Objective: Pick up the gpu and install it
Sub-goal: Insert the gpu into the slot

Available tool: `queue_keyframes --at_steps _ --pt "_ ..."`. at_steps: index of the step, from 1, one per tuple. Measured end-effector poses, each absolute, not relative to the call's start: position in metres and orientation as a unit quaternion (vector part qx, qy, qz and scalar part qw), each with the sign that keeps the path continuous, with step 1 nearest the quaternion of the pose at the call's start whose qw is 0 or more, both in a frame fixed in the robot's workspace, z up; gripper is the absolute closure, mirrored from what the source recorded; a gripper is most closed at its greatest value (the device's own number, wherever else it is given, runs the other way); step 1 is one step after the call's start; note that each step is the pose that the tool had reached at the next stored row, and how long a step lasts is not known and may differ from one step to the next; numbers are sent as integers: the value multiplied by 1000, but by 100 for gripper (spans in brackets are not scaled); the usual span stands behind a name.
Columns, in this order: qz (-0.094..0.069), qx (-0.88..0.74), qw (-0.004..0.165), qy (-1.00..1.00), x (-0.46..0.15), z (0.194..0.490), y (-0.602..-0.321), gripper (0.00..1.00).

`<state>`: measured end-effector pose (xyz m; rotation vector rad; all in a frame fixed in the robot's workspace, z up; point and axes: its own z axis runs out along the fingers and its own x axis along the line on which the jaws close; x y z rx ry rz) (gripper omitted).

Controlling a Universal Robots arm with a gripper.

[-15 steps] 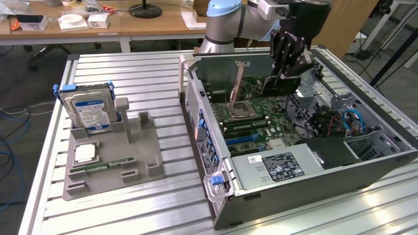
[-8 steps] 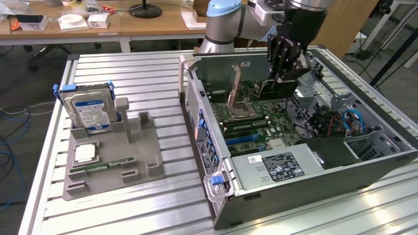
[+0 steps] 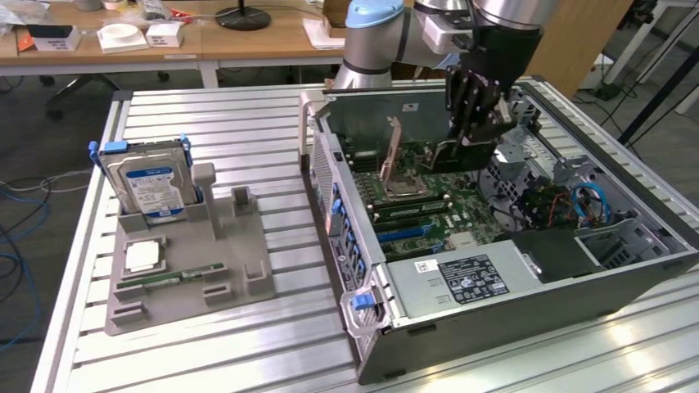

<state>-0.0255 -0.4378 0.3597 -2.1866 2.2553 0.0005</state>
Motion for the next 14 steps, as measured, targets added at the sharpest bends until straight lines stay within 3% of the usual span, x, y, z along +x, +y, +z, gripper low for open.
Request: queue_keyframes --at_steps 14 --pt "0 -696 0 718 -28 346 -450 74"
